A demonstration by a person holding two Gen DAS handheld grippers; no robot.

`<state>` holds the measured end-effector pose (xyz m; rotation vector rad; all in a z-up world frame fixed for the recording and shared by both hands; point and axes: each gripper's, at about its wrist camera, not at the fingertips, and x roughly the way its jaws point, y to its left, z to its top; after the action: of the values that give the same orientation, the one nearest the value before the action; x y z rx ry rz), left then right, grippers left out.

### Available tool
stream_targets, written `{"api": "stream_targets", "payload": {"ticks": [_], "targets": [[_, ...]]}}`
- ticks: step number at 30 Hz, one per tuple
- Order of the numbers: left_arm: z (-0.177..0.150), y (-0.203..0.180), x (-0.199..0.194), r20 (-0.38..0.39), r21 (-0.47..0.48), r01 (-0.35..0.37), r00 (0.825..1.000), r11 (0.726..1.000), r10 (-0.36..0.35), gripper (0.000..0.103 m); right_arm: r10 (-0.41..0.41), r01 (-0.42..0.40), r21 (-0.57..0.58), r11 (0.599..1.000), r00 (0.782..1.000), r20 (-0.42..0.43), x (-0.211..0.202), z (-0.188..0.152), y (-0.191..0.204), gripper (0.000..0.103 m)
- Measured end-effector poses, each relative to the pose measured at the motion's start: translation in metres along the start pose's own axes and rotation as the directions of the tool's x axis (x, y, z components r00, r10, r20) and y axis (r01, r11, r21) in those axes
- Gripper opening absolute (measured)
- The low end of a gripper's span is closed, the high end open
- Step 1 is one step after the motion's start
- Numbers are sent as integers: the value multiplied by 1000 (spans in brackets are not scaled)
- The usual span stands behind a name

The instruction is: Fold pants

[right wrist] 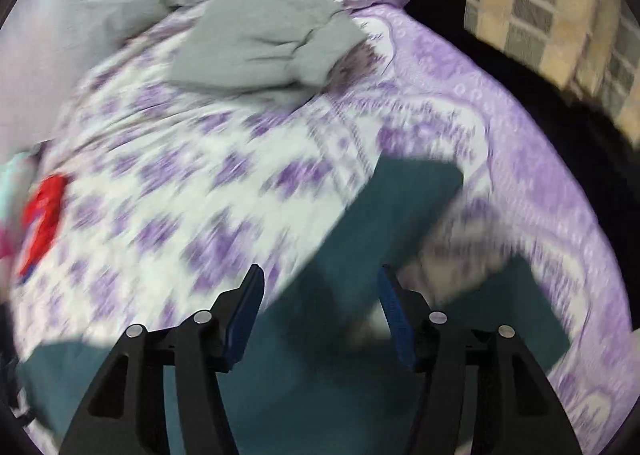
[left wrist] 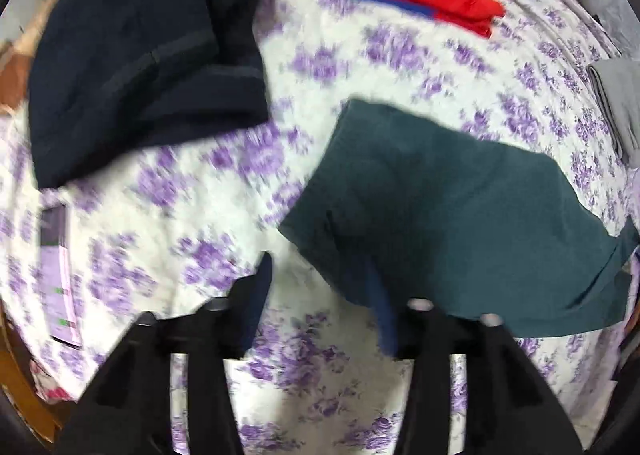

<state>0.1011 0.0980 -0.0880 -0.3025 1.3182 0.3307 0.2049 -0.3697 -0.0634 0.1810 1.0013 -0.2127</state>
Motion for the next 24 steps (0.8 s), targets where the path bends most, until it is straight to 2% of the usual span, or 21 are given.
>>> {"api": "stream_targets", "payload": {"ticks": [1, 3, 5, 6, 7, 8, 9, 10, 12, 14, 16, 18, 20, 22, 24], "targets": [[0, -6, -10, 33, 15, -5, 999, 1000, 4, 50, -33, 33, -16, 999, 999, 0, 8, 9, 5, 59], [0, -7, -18, 51, 21, 15, 999, 1000, -16, 55, -94, 94, -14, 995, 995, -17, 29, 25, 11, 59], [-1, -12, -24, 64, 10, 49, 997, 999, -49, 58, -167, 166, -21, 986, 982, -86, 54, 33, 12, 57], [-4, -12, -25, 68, 10, 59, 996, 998, -60, 59, -183, 182, -23, 983, 975, -123, 66, 34, 11, 40], [-6, -20, -25, 69, 21, 69, 995, 997, -70, 59, -193, 192, -22, 981, 970, -145, 74, 34, 7, 34], [-8, -25, -22, 68, 31, 72, 995, 997, -74, 59, -175, 178, 9, 984, 974, -144, 77, 34, -2, 29], [-9, -31, -19, 69, 47, 77, 994, 996, -80, 59, -149, 157, 50, 986, 979, -136, 74, 34, -10, 6], [-11, -41, -15, 72, 76, 81, 994, 994, -87, 59, -122, 134, 86, 987, 984, -132, 70, 34, -18, 3], [-14, -54, -5, 59, 118, 67, 996, 991, -74, 59, 24, -12, 190, 982, 998, -63, 43, 34, -43, 2], [-15, -61, 9, 23, 134, 52, 998, 990, -55, 59, 111, -113, 218, 970, 994, 20, 8, 28, -65, 2], [-14, -62, 21, -12, 115, 38, 999, 993, -37, 59, 188, -208, 241, 948, 977, 102, -31, 15, -92, 2], [-14, -61, 29, -28, 105, 35, 999, 994, -32, 59, 267, -310, 267, 912, 946, 186, -69, -6, -130, 2], [-14, -63, 38, -42, 126, 11, 999, 992, -6, 59, 301, -352, 311, 883, 932, 202, -81, -33, -168, 2], [-14, -65, 44, -48, 148, -4, 999, 989, 11, 59, 321, -353, 359, 864, 936, 147, -68, -58, -192, 2], [-15, -68, 46, -45, 165, -13, 999, 986, 21, 59, 268, -280, 405, 870, 960, 87, -54, -79, -206, 2]]}}
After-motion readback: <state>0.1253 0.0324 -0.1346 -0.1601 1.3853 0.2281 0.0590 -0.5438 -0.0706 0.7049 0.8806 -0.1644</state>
